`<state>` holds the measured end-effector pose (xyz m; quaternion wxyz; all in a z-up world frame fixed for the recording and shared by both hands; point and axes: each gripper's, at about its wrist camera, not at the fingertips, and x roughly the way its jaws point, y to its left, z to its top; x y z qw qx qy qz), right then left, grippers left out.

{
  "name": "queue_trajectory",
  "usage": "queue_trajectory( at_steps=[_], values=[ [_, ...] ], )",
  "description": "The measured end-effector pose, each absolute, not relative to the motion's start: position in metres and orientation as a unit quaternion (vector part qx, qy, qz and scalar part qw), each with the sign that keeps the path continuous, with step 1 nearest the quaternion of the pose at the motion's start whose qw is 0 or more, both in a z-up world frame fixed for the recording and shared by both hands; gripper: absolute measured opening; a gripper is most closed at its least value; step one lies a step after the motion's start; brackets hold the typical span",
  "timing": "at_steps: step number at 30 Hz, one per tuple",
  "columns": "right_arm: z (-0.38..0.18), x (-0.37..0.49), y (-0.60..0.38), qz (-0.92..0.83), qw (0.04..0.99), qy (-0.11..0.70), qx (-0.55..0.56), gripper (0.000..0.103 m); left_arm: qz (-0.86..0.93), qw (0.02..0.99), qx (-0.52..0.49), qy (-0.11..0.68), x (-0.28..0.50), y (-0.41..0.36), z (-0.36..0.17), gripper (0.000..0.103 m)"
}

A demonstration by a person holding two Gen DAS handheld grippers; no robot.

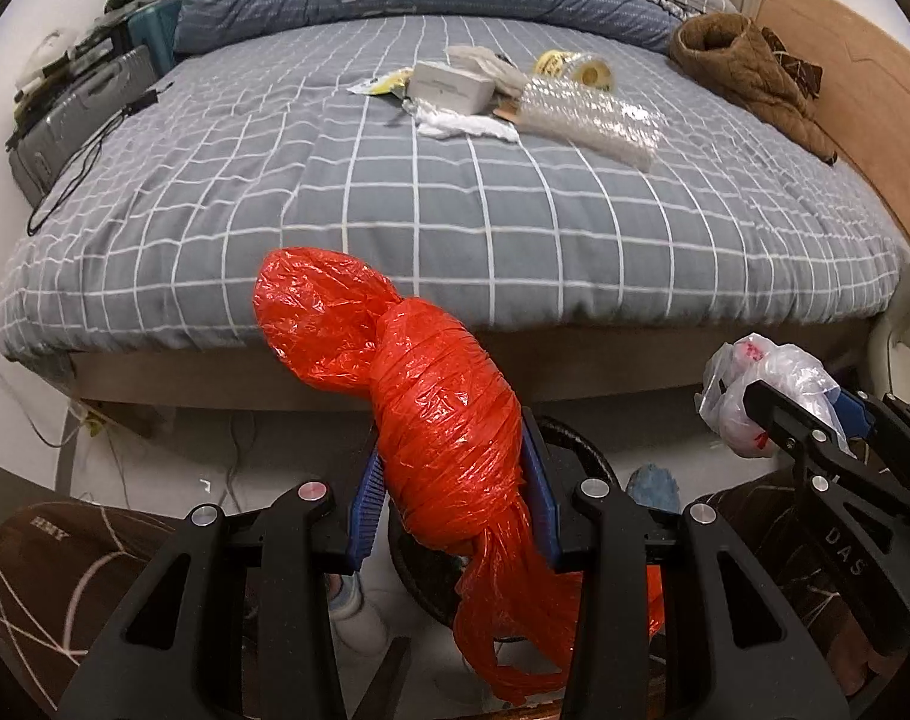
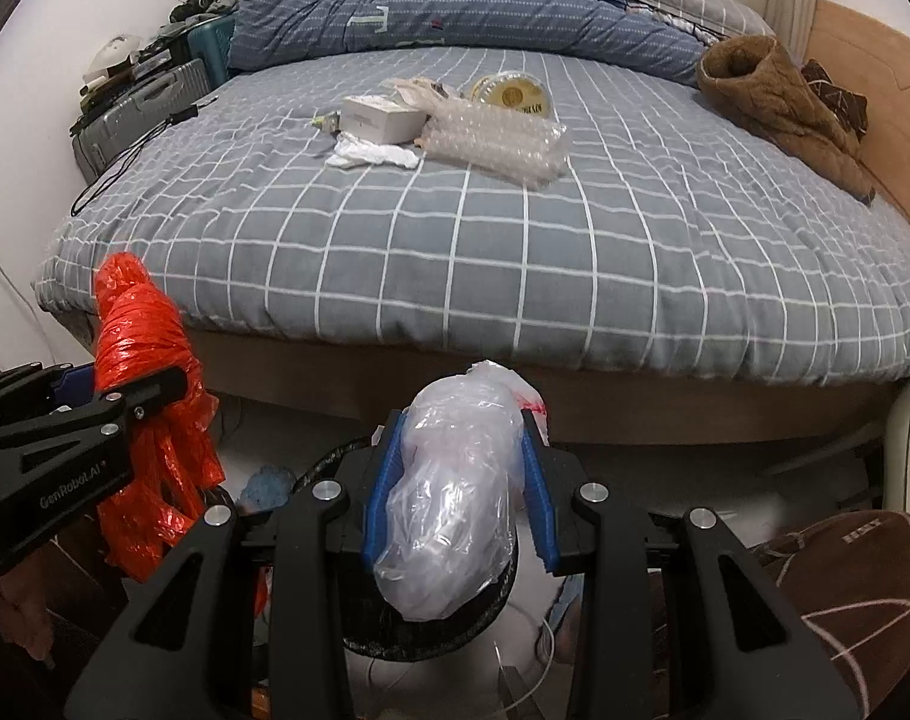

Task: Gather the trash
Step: 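Lift both bags and carry them toward the floor bin, then open the left tool over the bin while the right tool releases the white bag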

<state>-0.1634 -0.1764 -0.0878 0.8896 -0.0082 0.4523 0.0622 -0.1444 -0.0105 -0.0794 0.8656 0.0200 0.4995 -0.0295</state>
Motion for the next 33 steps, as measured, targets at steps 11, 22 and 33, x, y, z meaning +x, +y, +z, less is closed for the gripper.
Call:
queue_trajectory(
  at_steps=[11,22,33],
  values=[
    [-0.137,-0.15,-0.178,0.06,0.869,0.49,-0.018,0.035,-0.032,0.847,0.018,0.53,-0.133,-0.009,-0.133,0.04],
    [-0.166,-0.13,-0.188,0.055,0.852,0.521,-0.005,0.035,-0.049,0.825,0.01,0.563,-0.11,-0.023,-0.171,0.04],
    [-0.174,-0.133,-0.224,0.026,0.849,0.527,0.022,0.035,-0.076,0.814,0.029,0.575,-0.106,-0.062,-0.187,0.043]
  ],
)
